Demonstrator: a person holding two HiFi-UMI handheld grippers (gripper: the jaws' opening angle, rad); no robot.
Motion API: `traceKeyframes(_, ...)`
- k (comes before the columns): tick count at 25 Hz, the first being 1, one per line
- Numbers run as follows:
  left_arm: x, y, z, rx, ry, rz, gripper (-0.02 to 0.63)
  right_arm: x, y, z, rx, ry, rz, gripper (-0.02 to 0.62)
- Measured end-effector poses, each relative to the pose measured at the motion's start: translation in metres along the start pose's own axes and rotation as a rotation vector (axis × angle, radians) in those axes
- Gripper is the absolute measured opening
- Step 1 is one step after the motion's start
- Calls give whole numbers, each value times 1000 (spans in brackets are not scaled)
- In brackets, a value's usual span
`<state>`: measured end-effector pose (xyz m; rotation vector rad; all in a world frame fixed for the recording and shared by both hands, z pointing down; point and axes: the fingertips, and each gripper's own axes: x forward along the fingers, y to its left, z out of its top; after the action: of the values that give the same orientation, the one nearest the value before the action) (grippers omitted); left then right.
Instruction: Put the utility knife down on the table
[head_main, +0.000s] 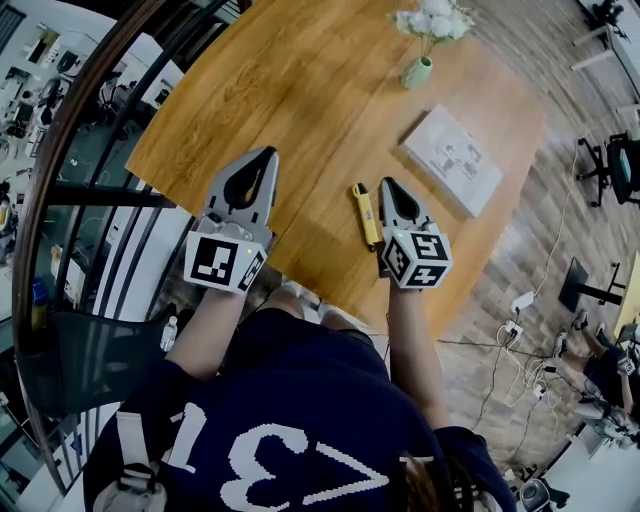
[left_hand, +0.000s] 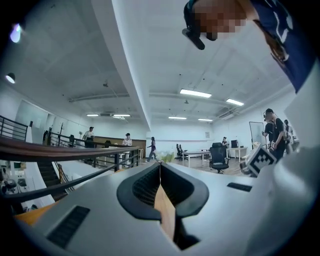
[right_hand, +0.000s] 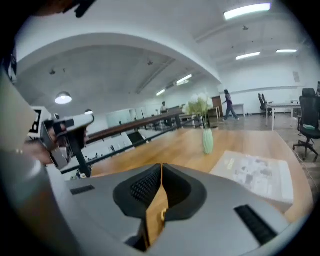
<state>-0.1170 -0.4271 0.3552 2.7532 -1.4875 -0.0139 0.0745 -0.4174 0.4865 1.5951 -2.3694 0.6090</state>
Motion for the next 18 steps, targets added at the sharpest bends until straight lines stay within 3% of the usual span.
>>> traceKeyframes(3, 0, -14, 24, 15, -20, 7, 15, -38, 10, 71, -47, -175, 25, 29)
traceKeyframes(7, 5, -20, 61, 10, -64, 25, 15, -90, 16, 142, -104, -329, 30, 29)
traceKeyframes(13, -7, -44, 101, 21, -126, 25, 15, -159, 21, 187, -130, -482, 23, 29)
traceKeyframes(18, -19, -56, 122, 39, -158, 15, 15, -190, 29, 206, -165, -545, 11, 29)
